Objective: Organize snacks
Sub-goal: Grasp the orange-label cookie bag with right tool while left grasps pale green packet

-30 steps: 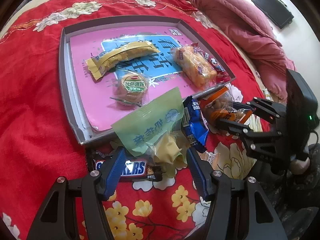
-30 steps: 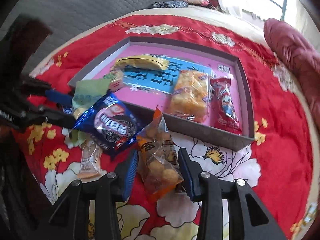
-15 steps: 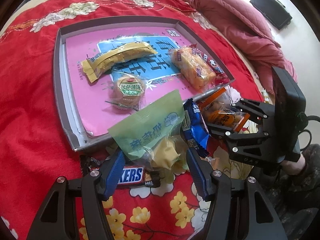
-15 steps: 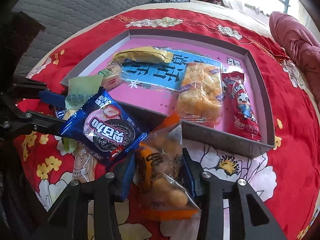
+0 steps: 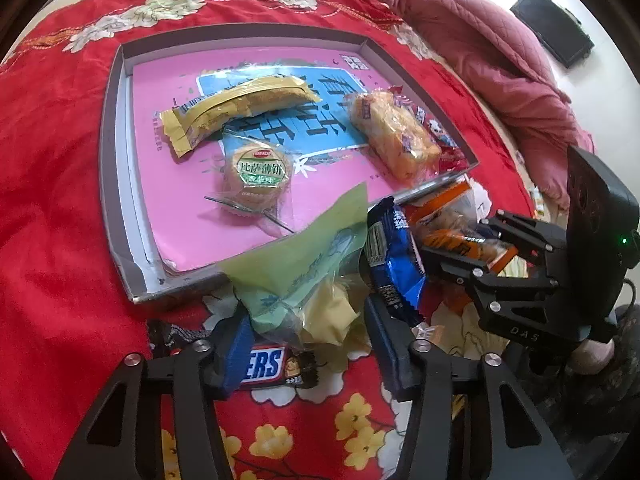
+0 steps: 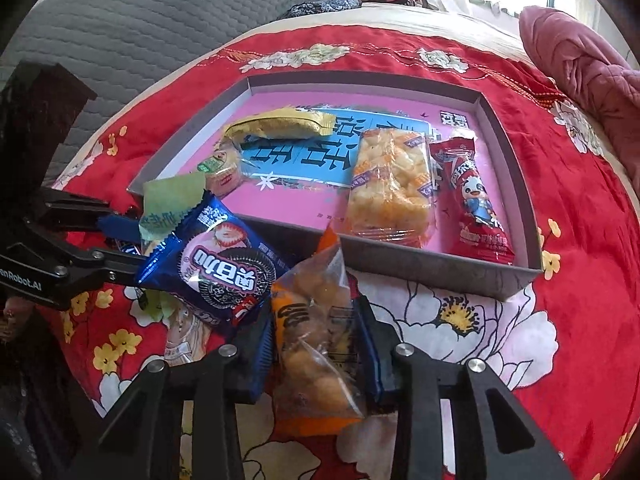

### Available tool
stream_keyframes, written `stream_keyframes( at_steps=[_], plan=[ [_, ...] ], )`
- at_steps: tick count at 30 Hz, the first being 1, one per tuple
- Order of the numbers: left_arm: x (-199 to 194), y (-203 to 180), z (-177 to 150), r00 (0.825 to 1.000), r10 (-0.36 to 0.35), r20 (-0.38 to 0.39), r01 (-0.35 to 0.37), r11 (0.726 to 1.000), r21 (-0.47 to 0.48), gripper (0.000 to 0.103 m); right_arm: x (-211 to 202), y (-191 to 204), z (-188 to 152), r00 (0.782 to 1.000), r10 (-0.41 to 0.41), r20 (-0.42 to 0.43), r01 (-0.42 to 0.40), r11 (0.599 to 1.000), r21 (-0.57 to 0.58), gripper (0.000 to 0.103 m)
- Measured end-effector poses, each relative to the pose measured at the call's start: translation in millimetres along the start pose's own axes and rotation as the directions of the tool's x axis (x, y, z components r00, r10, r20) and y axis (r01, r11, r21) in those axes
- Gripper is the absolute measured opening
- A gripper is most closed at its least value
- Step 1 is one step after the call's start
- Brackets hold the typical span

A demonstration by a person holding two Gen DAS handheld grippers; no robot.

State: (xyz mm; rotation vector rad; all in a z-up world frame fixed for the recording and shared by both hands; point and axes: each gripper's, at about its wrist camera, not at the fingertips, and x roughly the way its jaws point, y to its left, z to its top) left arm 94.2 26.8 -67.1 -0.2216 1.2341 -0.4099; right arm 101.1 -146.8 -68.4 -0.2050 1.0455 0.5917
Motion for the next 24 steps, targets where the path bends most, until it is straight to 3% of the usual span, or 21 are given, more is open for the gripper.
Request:
stream_keyframes(
  at_steps=[7, 9, 10, 18, 24],
  plan=[
    [-8.1, -1.3, 0.7, 0.999, -0.022, 0.023, 0.022, 0.999, -0.023, 0.039, -3.7, -5.4, -2.0, 0.999, 0.042, -0.001, -0.041, 0.997, 0.07, 0.035],
    [-13.0, -4.2, 0.7, 0.999, -0.036, 0.035, 0.036, 0.999, -0.011, 0.032, -4.4, -5.4, -2.6, 0.999, 0.039, -0.006, -0.039, 0.996, 0.077, 0.034],
    [-17.2, -5.6, 1.3, 0.998, -0.045, 0.05, 0.046, 0.999, -0.008, 0.02, -5.2, -5.0, -3.0, 0.999, 0.042, -0.004, -0.042, 0.996, 0.08, 0.034],
    [-8.0, 0.9, -1.4, 0.999, -0.048, -0.003, 0.048, 0.999, -0.019, 0.021, -7.2, -8.4, -6.5, 0.998, 0.067, -0.008, -0.066, 0.991, 0.118, 0.034],
    [-4.0, 10.6, -5.9, 0.992, -0.11, -0.063, 0.108, 0.993, -0.042, 0.034, -6.5, -6.5, -7.3, 0.997, 0.075, -0.015, -0.073, 0.991, 0.115, 0.034]
  ],
)
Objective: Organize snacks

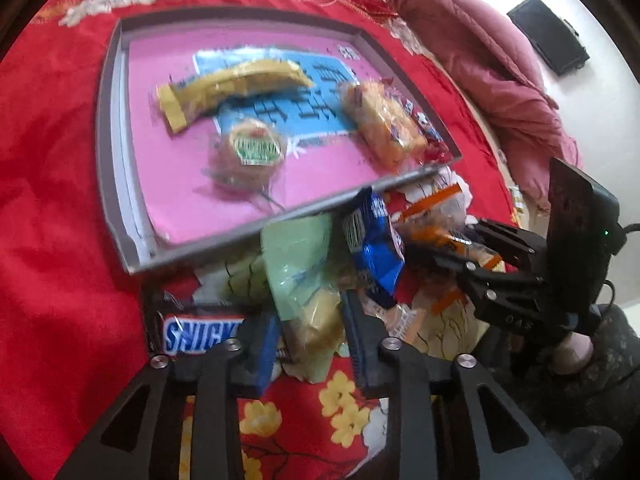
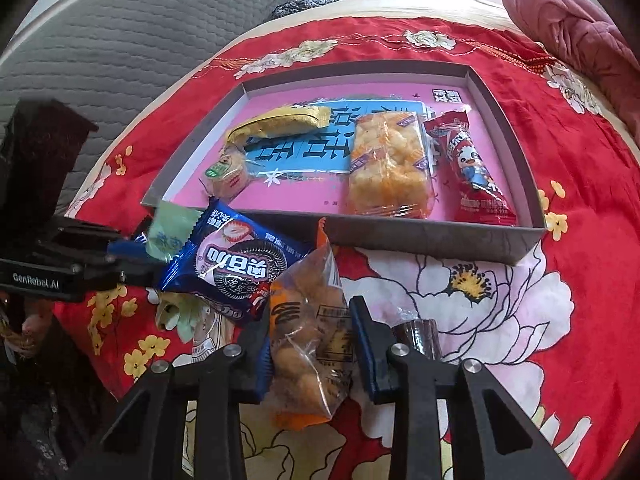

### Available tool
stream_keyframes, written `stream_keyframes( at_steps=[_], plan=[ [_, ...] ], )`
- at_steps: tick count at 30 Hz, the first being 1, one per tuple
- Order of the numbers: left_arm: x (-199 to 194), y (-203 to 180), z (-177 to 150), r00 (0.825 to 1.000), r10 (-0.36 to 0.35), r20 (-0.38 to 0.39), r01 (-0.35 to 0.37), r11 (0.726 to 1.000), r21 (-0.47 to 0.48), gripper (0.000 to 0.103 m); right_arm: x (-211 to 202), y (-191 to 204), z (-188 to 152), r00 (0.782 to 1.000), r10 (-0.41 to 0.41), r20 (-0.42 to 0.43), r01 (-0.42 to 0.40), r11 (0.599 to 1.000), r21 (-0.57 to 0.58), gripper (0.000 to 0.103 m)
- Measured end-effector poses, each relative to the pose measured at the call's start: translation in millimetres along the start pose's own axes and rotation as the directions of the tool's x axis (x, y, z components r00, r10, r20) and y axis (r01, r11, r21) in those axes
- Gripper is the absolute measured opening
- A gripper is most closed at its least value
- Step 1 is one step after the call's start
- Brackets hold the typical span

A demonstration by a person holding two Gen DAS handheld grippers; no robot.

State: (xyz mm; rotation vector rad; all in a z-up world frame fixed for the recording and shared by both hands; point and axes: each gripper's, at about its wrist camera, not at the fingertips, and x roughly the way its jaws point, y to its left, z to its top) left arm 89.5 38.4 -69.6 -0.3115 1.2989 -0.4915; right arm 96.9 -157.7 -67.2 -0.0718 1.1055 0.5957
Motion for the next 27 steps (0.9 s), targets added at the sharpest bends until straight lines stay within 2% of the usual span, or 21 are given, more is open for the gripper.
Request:
stream_keyframes(
  at_steps=[3, 6, 11, 19, 27],
  plan=[
    [7.7, -1.0, -3.8, 0.999, -0.019, -0.05, 0.02, 1.0, 0.007, 0.037, -0.1, -0.1, -0.5, 1.0, 0.002, 0.0, -0.002, 1.0, 0.001, 0.034],
    [11.3, -6.7, -6.7, 0.999, 0.005, -0.048, -0.004, 1.0, 0.029, 0.037, 0.4, 0.3, -0.5, 1.0, -0.002, -0.002, 0.002, 1.0, -0.001, 0.034],
    [12.1, -6.6, -5.8, 0.999, 0.005, -0.049, -0.004, 1.0, 0.018, 0.035, 0.9, 0.4, -0.2, 1.0, 0.0, -0.001, 0.0, 1.0, 0.001, 0.034],
    [1.4, -7.1, -2.4, 1.0, 0.017, -0.019, -0.017, 1.0, 0.01, 0.035, -7.7, 0.0, 2.3, 0.999, 0.019, 0.029, -0.019, 1.0, 0.015, 0.034],
    [-24.9, -7.7, 1.2, 0.999, 0.015, 0.047, -0.016, 1.0, 0.011, 0.035, -24.2, -4.4, 5.9, 0.996, 0.043, 0.074, -0.047, 0.997, 0.053, 0.034]
  ],
)
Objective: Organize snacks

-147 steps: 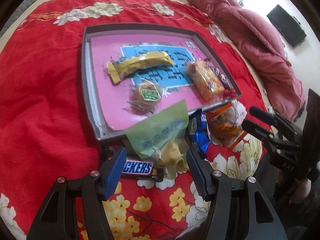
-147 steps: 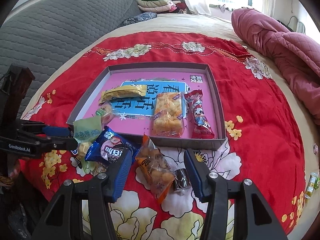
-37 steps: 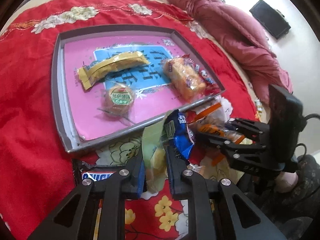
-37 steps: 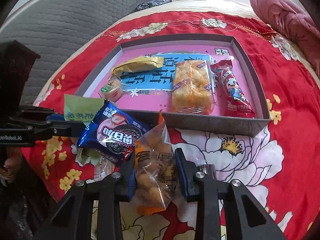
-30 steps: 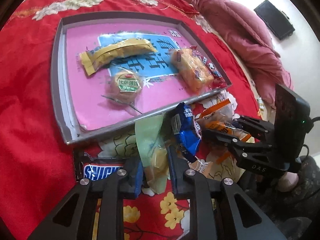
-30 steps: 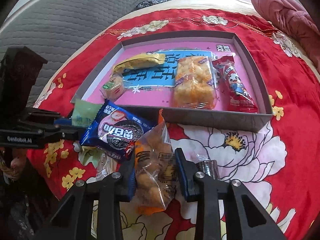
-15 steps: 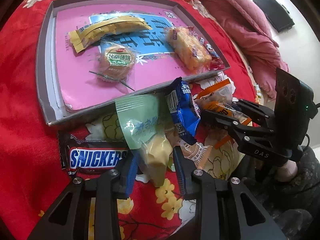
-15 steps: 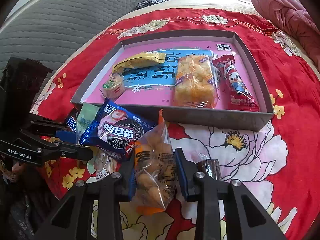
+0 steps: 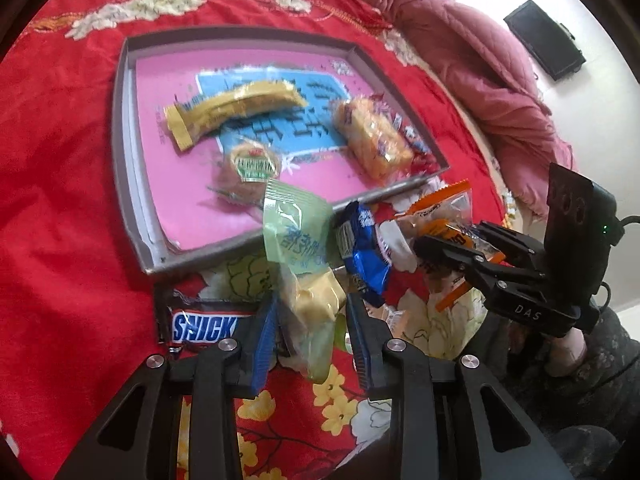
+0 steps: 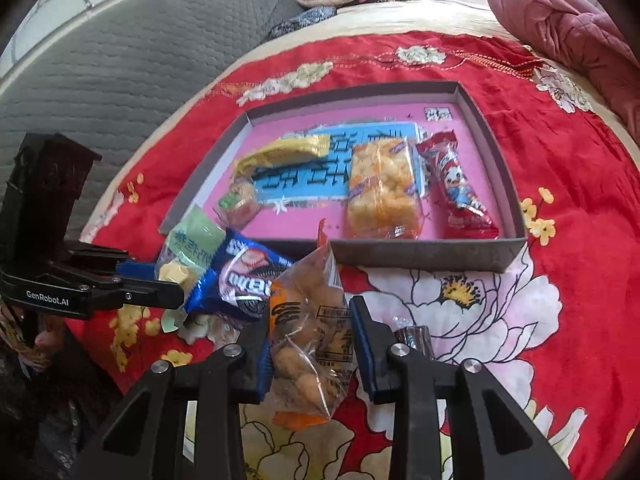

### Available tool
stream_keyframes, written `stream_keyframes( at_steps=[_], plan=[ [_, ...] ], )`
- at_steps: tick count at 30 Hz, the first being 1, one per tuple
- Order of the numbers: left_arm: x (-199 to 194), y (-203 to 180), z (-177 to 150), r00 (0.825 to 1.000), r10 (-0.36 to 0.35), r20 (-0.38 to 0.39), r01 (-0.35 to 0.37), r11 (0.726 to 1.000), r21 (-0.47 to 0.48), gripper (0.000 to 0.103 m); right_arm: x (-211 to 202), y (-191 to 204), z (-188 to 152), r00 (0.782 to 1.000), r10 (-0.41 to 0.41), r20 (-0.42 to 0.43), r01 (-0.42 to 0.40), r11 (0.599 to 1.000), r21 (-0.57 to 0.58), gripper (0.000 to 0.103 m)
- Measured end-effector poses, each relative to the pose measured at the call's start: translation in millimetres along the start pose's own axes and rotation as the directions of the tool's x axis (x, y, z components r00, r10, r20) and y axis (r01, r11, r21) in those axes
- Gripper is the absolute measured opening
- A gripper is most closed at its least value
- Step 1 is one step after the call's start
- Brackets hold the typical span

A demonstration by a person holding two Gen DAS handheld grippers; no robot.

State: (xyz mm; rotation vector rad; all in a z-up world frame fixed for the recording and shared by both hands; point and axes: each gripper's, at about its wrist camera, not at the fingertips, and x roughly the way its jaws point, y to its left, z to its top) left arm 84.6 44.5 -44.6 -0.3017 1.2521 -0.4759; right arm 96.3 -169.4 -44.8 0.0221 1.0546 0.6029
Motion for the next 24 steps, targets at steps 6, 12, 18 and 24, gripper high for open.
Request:
stream_keyframes(
  at_steps=[6, 12, 18, 24],
  plan=[
    [-8.8, 3.9, 0.5, 1.0, 0.0, 0.026, 0.001, 1.0, -0.01, 0.035, -10.1, 0.0, 6.0, 0.999, -0.004, 0.033, 0.004, 1.0, 0.011, 0.034],
    [-16.8, 4.9, 2.5, 0.998, -0.012, 0.06, 0.013, 1.0, -0.018, 0.035, -19.5, -1.9, 12.9, 0.998, -0.009, 0.062, 0.007, 1.0, 0.025, 0.034],
    [-6.7, 10.6, 0.6, 1.0, 0.002, 0.027, -0.001, 0.999, -0.046, 0.035, -21.8, -0.3, 13.0, 0.998, -0.005, 0.068, 0.003, 1.0, 0.026, 0.034],
    [-19.3, 14.1, 2.9, 0.998, 0.004, 0.064, 0.0, 0.998, -0.06, 0.035, -24.1, -2.1, 13.3, 0.997, -0.001, 0.075, -0.001, 0.999, 0.035, 0.034]
  ],
)
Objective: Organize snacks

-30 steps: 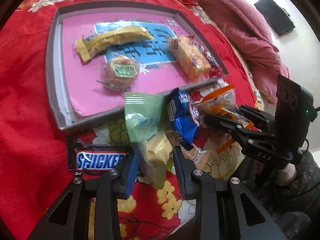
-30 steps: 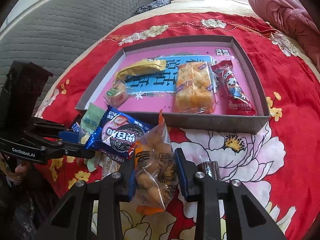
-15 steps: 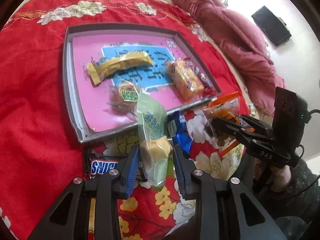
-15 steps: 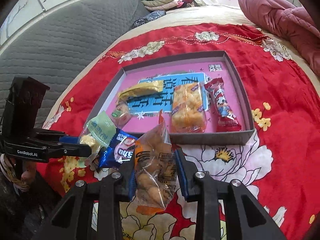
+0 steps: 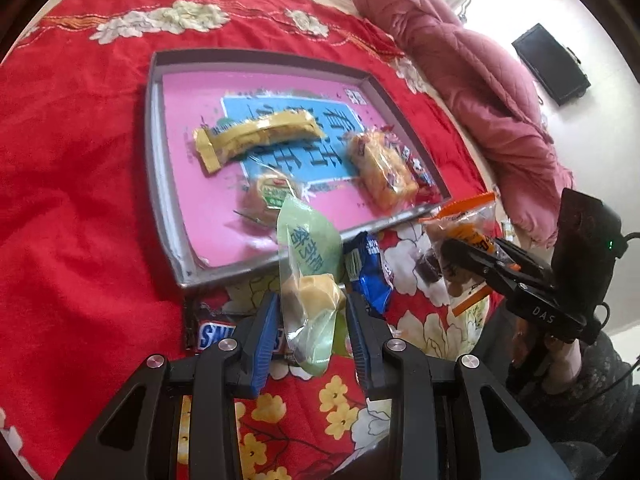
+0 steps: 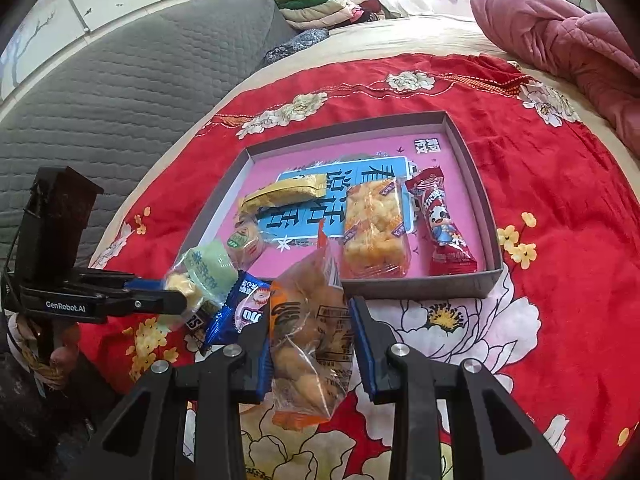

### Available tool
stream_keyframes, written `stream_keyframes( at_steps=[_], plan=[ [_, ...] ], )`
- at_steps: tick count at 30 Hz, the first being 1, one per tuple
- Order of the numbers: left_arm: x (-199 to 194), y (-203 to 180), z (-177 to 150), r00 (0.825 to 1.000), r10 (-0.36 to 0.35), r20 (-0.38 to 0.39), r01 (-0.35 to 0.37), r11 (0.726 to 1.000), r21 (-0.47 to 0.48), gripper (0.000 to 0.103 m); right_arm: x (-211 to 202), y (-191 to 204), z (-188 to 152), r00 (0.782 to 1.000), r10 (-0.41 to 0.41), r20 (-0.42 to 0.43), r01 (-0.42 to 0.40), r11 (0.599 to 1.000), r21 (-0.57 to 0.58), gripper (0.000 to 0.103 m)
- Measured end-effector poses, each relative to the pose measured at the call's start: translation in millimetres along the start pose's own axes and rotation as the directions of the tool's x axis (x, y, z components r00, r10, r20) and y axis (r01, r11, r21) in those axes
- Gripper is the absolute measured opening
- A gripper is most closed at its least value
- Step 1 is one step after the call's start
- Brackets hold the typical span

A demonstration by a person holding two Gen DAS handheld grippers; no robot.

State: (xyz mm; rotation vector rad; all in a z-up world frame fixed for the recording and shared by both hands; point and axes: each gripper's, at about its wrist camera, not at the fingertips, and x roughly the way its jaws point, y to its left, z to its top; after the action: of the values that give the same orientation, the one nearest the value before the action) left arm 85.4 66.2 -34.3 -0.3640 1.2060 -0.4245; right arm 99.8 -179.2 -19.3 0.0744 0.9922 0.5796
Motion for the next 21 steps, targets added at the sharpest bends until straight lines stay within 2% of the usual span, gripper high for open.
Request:
stream_keyframes(
  at_steps=[9, 21],
  plan=[
    [-17.8, 7.5, 2.6, 0.999, 0.015, 0.048, -0.014, 1.0, -0.011, 0.035, -3.1, 2.1, 3.9, 1.0, 0.002, 0.011, -0.002, 1.0, 0.002, 0.034],
    [-34.8, 9.9, 7.9, 0.988, -0.024, 0.154, 0.031, 0.999, -0.042, 0.035, -9.9, 5.9, 10.1, 0.999, -0.01, 0.044, 0.011, 1.0, -0.006, 0.034]
  ],
)
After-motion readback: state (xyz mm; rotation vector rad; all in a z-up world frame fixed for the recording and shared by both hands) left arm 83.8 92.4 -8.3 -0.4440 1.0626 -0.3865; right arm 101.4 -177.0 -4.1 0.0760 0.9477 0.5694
